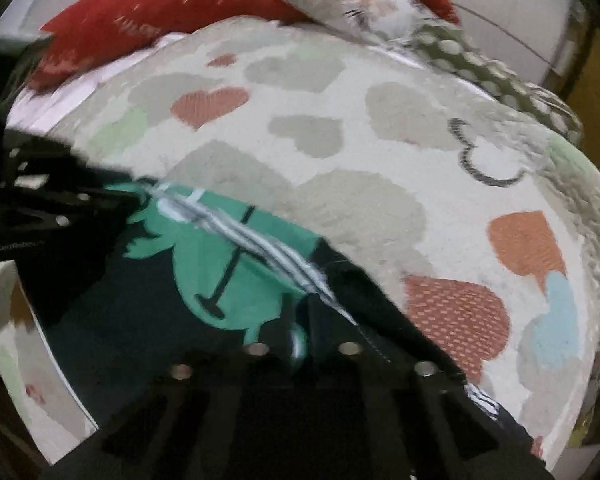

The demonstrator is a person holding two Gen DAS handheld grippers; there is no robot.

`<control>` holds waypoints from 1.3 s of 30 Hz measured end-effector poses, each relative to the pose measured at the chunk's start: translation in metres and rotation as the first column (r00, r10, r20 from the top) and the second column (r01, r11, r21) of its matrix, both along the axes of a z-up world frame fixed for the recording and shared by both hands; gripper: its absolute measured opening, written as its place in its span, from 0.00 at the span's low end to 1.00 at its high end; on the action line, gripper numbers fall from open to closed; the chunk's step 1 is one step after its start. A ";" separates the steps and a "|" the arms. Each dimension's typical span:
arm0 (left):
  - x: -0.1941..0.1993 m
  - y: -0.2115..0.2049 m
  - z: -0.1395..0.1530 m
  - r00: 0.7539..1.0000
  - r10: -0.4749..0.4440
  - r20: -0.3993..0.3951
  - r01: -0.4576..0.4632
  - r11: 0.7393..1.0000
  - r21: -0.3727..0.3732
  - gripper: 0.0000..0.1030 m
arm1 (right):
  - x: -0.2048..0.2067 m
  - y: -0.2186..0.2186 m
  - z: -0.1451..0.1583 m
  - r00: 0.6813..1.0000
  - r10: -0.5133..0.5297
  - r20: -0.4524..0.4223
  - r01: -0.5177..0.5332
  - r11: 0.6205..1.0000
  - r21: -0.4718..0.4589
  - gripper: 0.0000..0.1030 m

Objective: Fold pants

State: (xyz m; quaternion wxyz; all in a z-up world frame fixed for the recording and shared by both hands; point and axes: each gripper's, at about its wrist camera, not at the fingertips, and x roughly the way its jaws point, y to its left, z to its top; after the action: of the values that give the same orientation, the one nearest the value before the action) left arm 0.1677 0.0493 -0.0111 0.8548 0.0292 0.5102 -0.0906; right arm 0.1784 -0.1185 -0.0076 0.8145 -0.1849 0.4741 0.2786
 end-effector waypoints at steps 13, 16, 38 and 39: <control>-0.067 -0.005 0.043 0.991 0.048 0.122 -0.036 0.994 -0.099 0.11 | -0.072 -0.077 0.041 0.985 -0.170 -0.019 0.169 0.943 0.288 0.02; -0.065 0.000 0.041 0.990 0.080 0.116 -0.070 0.993 -0.090 0.10 | -0.105 -0.100 0.035 0.973 -0.232 -0.002 0.224 0.937 0.267 0.02; -0.132 0.007 0.022 0.992 0.052 0.118 -0.049 0.998 -0.028 0.42 | -0.175 -0.070 0.011 0.987 -0.129 0.092 0.116 0.984 0.131 0.48; -0.135 0.003 0.017 0.993 0.028 0.112 -0.028 1.000 -0.001 0.42 | -0.178 -0.062 0.009 0.989 -0.098 0.110 0.087 0.991 0.102 0.48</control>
State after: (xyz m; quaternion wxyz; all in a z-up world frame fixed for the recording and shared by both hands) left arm 0.0327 0.0521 0.0058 0.8833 0.0273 0.4617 -0.0769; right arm 0.0008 -0.1807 0.0009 0.8605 -0.1387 0.4206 0.2520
